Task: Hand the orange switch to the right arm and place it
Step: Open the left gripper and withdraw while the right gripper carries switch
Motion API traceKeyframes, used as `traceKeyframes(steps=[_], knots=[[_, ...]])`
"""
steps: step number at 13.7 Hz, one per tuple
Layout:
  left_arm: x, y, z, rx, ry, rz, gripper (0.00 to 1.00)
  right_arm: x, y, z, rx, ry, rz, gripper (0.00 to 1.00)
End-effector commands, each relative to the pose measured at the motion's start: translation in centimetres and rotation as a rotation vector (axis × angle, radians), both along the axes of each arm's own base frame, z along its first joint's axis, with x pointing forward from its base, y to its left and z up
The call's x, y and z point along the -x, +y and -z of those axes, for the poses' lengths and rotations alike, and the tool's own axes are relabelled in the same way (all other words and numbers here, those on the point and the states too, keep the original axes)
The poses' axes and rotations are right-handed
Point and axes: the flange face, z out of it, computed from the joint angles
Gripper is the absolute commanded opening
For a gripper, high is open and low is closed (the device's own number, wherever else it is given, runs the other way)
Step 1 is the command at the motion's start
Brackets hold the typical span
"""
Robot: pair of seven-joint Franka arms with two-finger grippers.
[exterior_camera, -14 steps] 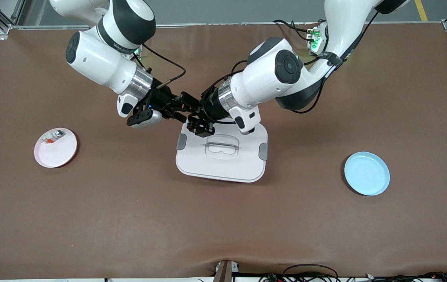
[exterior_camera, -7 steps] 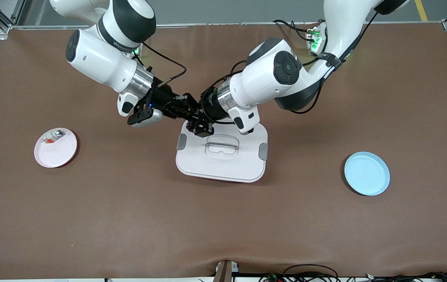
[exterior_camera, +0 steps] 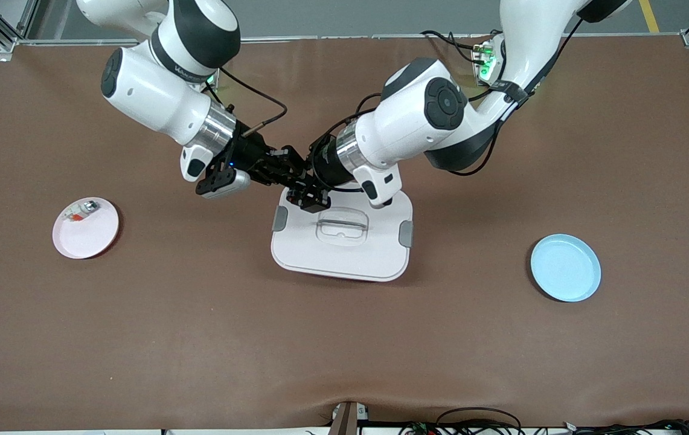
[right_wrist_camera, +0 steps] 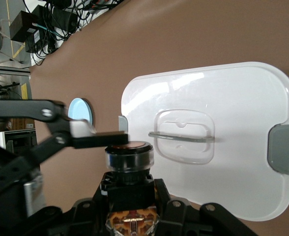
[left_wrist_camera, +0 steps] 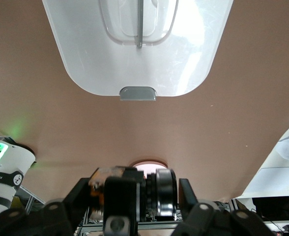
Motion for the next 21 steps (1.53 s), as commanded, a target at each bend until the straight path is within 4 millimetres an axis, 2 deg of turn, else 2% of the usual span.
traceKeyframes(steps=[1,4,5,7,9,14,16,17,21], knots=[[-0.9,1.8,-2.2,-0.001,-0.026,-0.026,1.00,-1.0,-1.0,0.5,0.012,-0.022,-0.025,0.00],[-2.0,4.3,-3.6,-0.055,-0.081,-0.013,1.00,-1.9,-3.2,1.0,0.040,-0.046,-0.090,0.00],[-2.8,6.1,-5.1,-0.057,-0.107,-0.023,1.00,-2.4,-4.6,1.3,0.047,-0.043,-0.118,0.00],[-3.0,8.6,-7.5,-0.099,-0.180,0.048,1.00,-3.2,-7.9,1.8,0.095,-0.064,-0.224,0.00],[-2.9,12.4,-9.8,-0.168,-0.242,0.160,1.00,-3.9,-12.0,2.2,0.198,-0.101,-0.383,0.00],[-4.1,23.1,-10.4,-0.380,-0.314,0.530,1.00,-4.8,-22.8,2.6,0.378,-0.212,-0.743,0.00],[-4.5,27.7,-10.4,-0.447,-0.328,0.693,1.00,-4.8,-26.3,2.8,0.434,-0.225,-0.844,0.00],[-4.7,29.8,-11.0,-0.452,-0.361,0.757,1.00,-4.6,-27.8,2.9,0.454,-0.227,-0.896,0.00],[-4.4,36.8,-12.4,-0.473,-0.458,0.996,1.00,-3.6,-33.9,3.6,0.525,-0.251,-1.084,0.00]])
